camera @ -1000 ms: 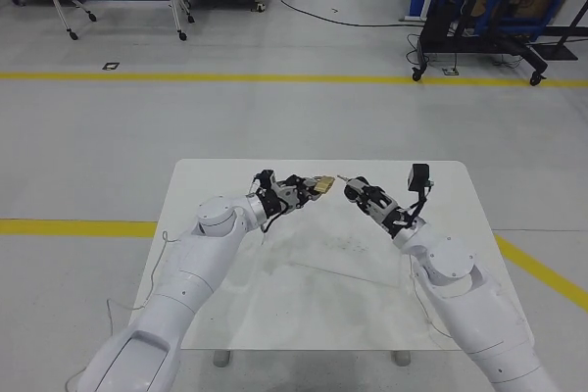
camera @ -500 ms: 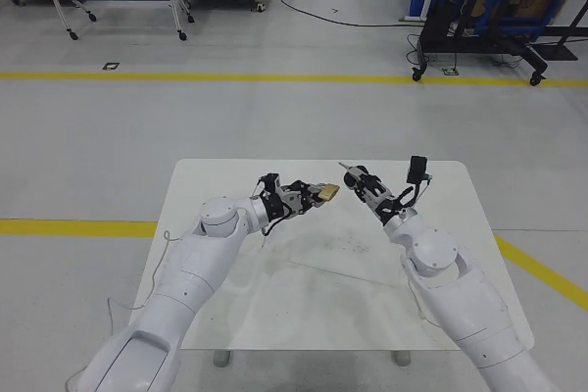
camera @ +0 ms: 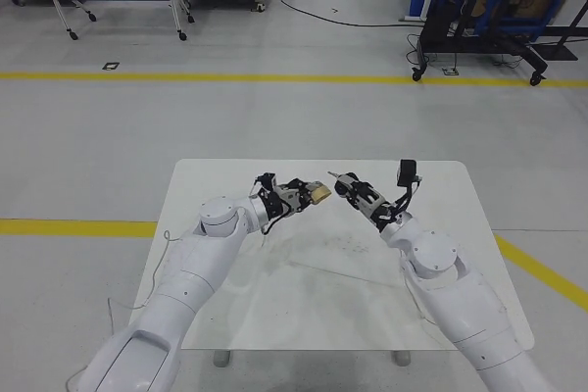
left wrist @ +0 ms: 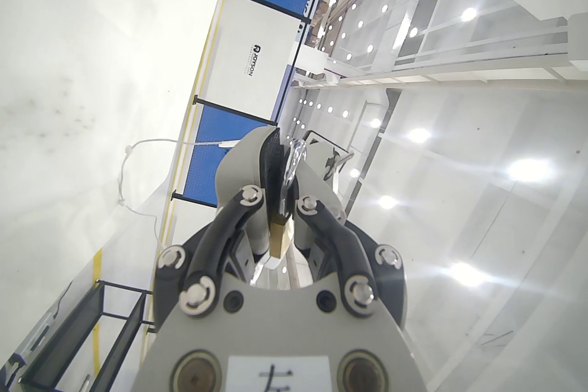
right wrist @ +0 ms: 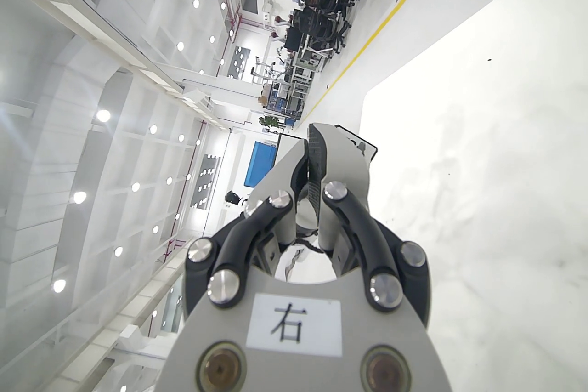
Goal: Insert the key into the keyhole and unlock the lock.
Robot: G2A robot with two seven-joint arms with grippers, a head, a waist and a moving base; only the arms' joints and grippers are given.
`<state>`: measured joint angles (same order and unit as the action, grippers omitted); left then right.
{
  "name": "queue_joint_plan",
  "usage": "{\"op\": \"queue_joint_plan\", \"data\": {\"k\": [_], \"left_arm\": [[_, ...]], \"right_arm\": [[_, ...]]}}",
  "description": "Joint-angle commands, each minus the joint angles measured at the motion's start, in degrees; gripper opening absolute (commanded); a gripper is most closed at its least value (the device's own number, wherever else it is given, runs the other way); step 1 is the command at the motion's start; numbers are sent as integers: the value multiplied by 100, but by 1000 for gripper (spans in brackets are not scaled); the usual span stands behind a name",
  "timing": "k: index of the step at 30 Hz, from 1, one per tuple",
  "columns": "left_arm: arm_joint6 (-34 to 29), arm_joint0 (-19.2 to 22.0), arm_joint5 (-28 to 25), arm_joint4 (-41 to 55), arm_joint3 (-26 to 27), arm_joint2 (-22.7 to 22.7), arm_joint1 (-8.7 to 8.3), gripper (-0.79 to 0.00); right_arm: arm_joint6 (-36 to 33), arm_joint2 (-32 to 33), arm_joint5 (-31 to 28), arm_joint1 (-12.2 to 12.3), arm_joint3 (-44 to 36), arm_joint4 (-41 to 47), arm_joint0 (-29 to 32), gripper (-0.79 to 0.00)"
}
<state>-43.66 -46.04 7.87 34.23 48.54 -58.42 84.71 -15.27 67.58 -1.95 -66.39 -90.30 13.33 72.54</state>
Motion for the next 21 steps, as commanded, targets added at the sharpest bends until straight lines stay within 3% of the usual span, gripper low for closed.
{"op": "queue_joint_plan", "data": {"k": [1,4,11,21], "left_arm": [[274,-27,-106,-62,21,-15,4,-785],[574,-84,-263,-120,95,-36,11,-785],[824,-145,-348,-298,215,-44,9,-785],[861,-145,-334,-336,223,-74,17,-785]], "right_arm": [[133,43,34,5,-125,-109,124,-785],[610,-24,343,-11,-350,-499,310,-785],[993,-318,640,-111,-407,-562,375,-785],[1097,-551,687,-223,-301,-695,249,-785]]}}
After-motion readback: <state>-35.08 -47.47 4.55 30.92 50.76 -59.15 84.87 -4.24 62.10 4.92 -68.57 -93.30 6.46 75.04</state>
